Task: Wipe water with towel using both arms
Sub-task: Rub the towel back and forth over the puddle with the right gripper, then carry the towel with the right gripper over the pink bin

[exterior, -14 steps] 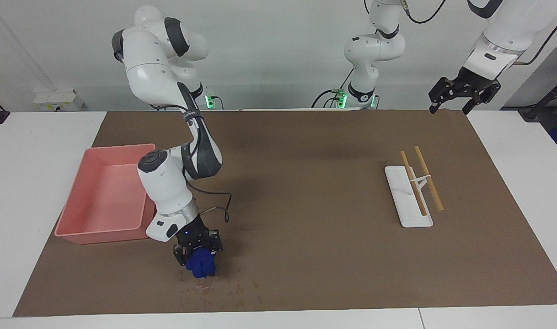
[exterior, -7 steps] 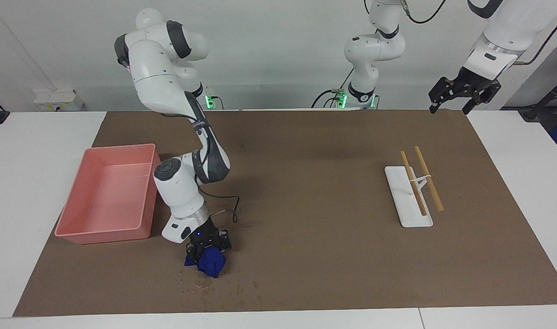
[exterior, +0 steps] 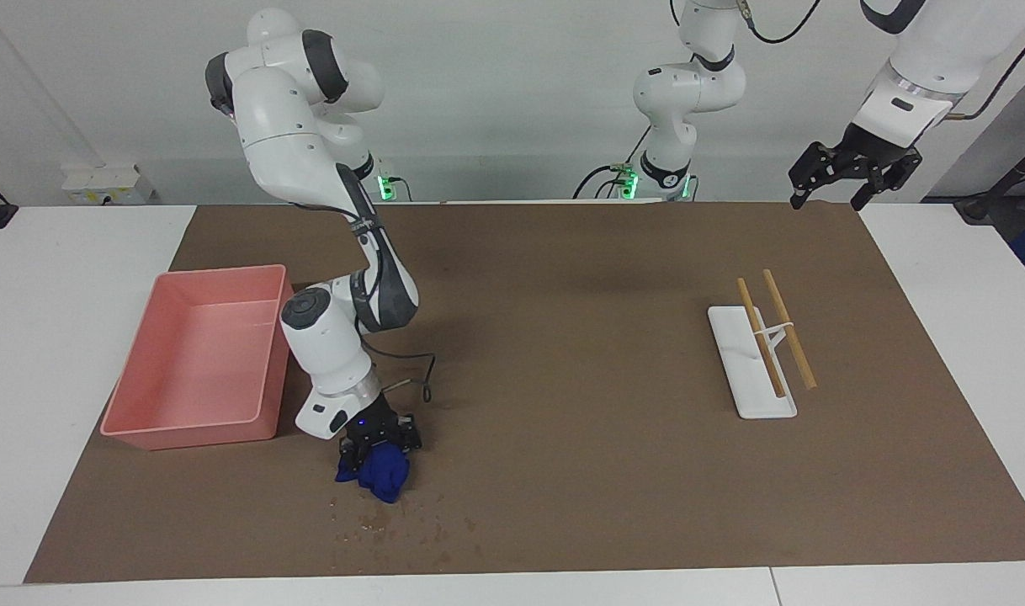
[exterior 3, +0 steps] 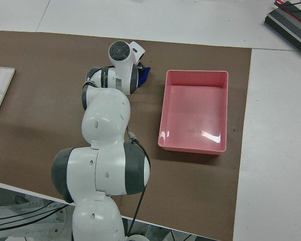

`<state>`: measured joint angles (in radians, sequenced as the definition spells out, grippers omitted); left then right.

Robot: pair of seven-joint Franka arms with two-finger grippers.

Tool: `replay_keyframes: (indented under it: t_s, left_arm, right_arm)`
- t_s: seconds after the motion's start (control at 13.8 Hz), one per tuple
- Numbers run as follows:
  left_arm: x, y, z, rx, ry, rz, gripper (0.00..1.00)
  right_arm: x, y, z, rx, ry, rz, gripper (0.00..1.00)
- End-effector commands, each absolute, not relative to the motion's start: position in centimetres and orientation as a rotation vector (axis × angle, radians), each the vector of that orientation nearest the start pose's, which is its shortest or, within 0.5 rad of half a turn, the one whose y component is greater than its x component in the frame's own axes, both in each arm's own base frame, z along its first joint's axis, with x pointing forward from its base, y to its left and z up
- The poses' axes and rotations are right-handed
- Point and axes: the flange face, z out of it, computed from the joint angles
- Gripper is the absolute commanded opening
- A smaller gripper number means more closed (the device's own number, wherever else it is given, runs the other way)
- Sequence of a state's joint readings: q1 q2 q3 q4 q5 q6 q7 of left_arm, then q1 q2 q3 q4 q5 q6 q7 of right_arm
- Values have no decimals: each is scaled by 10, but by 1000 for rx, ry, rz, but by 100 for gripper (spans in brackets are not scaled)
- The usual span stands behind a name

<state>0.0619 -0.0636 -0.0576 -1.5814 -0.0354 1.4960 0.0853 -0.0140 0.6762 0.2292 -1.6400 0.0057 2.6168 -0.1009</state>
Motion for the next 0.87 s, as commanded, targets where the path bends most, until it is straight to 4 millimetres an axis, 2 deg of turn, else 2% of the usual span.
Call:
replay_keyframes:
  t_s: [0.0,0.58,0.8]
  left_arm:
    - [519,-2,647,-3172,134,29,100]
    - [519,-2,647,-3172,134,29,100]
    - [519,-2,647,-3172,134,29,100]
  right_arm:
    - [669,94,224,-2979,-243,-207,0]
    - [628,109,218,-2798,239,186,0]
    - [614,122,212,-2752,315,244,0]
